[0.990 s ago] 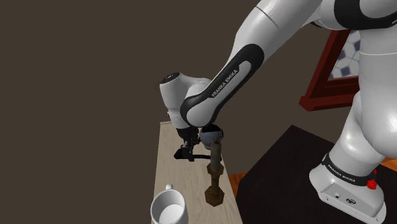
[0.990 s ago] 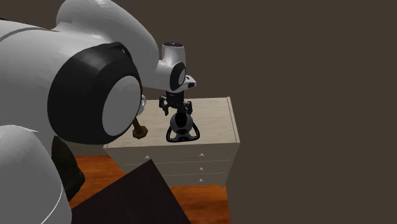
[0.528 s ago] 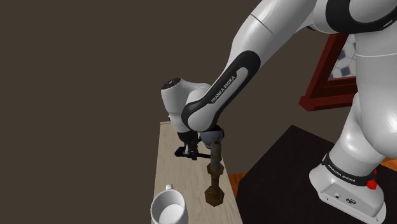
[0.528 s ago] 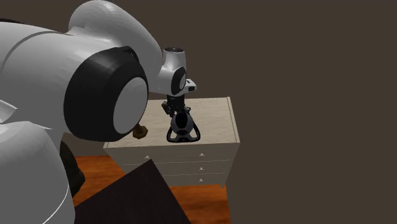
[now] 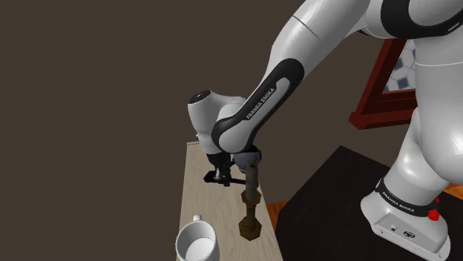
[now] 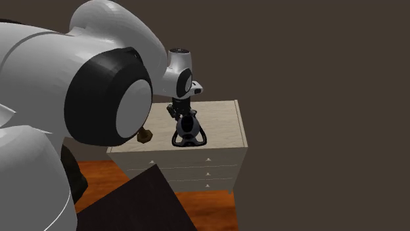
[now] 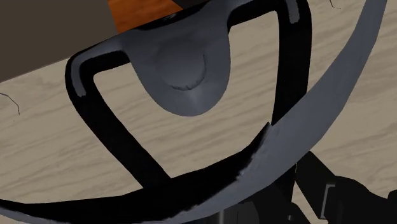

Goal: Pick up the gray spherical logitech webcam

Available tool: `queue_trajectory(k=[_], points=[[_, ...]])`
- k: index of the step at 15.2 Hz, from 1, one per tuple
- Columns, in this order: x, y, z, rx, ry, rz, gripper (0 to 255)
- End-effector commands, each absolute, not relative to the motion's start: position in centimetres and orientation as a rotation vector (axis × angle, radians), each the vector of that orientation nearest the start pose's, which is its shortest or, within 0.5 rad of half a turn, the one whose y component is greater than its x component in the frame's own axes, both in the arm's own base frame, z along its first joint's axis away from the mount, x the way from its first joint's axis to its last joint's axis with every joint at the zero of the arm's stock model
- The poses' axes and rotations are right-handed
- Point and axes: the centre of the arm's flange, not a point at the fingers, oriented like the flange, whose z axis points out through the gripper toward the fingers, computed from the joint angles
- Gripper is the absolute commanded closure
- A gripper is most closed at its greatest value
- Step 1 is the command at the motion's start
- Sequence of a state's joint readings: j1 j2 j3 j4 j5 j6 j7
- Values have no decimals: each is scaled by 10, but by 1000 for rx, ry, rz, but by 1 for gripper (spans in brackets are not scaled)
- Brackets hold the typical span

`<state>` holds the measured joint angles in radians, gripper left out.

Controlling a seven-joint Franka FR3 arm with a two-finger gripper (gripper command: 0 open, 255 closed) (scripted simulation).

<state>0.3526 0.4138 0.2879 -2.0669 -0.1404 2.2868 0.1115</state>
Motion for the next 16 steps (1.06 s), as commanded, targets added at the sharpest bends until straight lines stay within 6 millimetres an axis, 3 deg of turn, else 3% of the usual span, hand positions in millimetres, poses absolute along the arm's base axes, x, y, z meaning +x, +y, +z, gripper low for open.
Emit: queue_trajectory(k=[1, 14, 16], points=[[460, 339, 232, -3026, -965, 265, 255], [460, 339, 301, -3026, -965, 265, 255], [460, 339, 302, -3026, -965, 265, 255]])
